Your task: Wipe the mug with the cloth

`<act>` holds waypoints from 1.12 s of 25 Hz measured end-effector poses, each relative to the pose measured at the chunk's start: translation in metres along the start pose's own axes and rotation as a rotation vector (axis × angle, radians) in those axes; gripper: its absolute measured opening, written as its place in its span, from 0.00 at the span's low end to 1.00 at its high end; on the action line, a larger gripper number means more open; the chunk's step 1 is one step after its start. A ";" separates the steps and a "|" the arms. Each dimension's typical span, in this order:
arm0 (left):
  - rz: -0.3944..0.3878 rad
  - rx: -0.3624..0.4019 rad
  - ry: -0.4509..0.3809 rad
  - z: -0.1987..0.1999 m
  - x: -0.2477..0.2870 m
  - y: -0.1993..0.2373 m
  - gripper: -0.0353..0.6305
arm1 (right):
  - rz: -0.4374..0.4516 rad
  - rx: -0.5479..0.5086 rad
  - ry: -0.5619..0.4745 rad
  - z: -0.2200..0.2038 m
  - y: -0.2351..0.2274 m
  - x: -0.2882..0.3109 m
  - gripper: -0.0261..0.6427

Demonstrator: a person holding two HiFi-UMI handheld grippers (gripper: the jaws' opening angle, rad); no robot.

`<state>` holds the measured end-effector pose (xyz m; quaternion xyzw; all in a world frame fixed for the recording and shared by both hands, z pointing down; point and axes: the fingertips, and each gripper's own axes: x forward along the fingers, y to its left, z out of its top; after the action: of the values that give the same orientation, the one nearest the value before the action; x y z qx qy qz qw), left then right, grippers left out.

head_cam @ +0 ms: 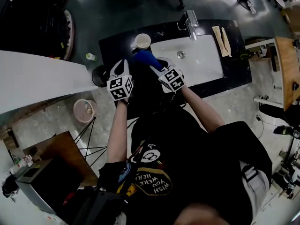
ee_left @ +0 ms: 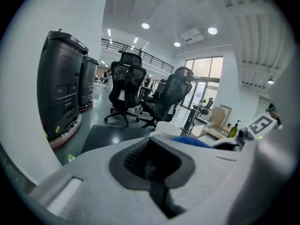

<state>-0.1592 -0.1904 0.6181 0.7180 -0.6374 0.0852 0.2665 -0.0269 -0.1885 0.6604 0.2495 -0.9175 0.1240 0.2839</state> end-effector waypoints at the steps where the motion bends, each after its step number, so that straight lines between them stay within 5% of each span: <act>1: -0.007 0.001 -0.011 0.008 0.010 0.001 0.06 | -0.051 0.034 -0.017 -0.004 -0.022 -0.017 0.25; 4: -0.003 -0.039 -0.047 0.035 0.042 0.015 0.06 | -0.216 0.164 -0.058 -0.009 -0.086 -0.052 0.25; 7: -0.042 -0.002 -0.039 0.053 0.074 0.017 0.06 | -0.288 0.185 -0.032 -0.001 -0.128 -0.037 0.26; 13: -0.083 -0.006 0.015 0.044 0.115 0.005 0.06 | -0.191 -0.008 0.105 0.007 -0.117 0.035 0.26; 20: -0.152 -0.073 0.050 0.027 0.127 -0.017 0.06 | -0.027 -0.281 0.109 -0.012 -0.038 -0.002 0.26; 25: -0.162 -0.064 0.038 0.031 0.124 -0.019 0.06 | -0.178 -0.109 0.086 -0.009 -0.100 -0.014 0.25; 28: -0.166 -0.061 0.031 0.034 0.123 -0.021 0.06 | -0.221 -0.097 0.082 0.008 -0.128 0.007 0.25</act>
<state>-0.1249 -0.3133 0.6401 0.7584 -0.5739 0.0547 0.3042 0.0319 -0.3025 0.6689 0.3297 -0.8770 0.0575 0.3449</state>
